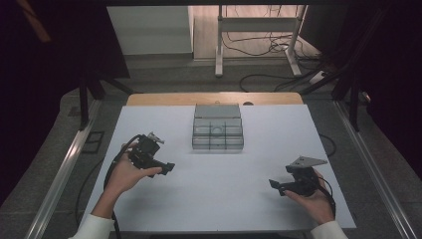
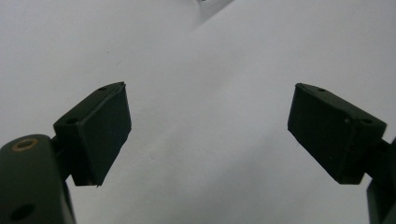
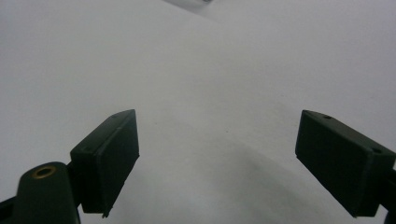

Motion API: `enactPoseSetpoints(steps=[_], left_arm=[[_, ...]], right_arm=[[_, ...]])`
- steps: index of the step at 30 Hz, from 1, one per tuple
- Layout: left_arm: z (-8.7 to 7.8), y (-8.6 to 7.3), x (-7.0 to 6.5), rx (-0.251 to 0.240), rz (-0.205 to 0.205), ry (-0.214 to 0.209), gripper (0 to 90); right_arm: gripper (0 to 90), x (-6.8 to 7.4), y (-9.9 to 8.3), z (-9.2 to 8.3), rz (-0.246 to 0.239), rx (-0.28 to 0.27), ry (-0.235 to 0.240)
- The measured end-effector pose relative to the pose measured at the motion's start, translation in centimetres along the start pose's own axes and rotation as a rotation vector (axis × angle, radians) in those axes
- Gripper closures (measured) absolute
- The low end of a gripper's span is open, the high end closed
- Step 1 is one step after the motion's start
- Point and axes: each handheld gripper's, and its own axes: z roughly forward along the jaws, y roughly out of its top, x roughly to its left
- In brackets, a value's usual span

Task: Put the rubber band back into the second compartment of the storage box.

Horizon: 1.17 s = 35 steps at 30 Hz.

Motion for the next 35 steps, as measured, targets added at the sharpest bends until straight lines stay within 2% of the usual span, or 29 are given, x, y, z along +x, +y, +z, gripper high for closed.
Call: enactPoseSetpoints(steps=[4,8,12,14,17,21,35], left_arm=[[0.5,-0.8,-0.1,-0.032,-0.017,0.006,13.4],[0.8,-2.8,-0.1,-0.122,-0.039,0.01,12.3],[1.2,-5.2,0.2,-0.198,-0.1,0.032,12.6],[1.5,-6.2,0.4,-0.214,-0.128,0.045,12.7],[1.8,-7.2,0.5,-0.225,-0.149,0.054,12.6],[1.9,-7.9,0.4,-0.237,-0.143,0.055,12.5],[2.3,-7.9,0.3,-0.237,-0.13,0.07,11.4]], right_arm=[[14.0,0.0,0.0,0.0,-0.002,0.0,0.002],[14.0,-0.1,0.0,-0.1,0.002,-0.005,0.004],[14.0,0.0,0.0,-0.1,-0.001,-0.004,0.011],[14.0,0.0,0.0,-0.1,0.001,-0.01,0.014],[14.0,-0.1,0.1,-0.3,0.004,-0.018,0.017],[14.0,-0.3,0.2,-0.4,0.011,-0.034,0.021],[14.0,-0.4,0.2,-0.7,0.009,-0.046,0.017]])
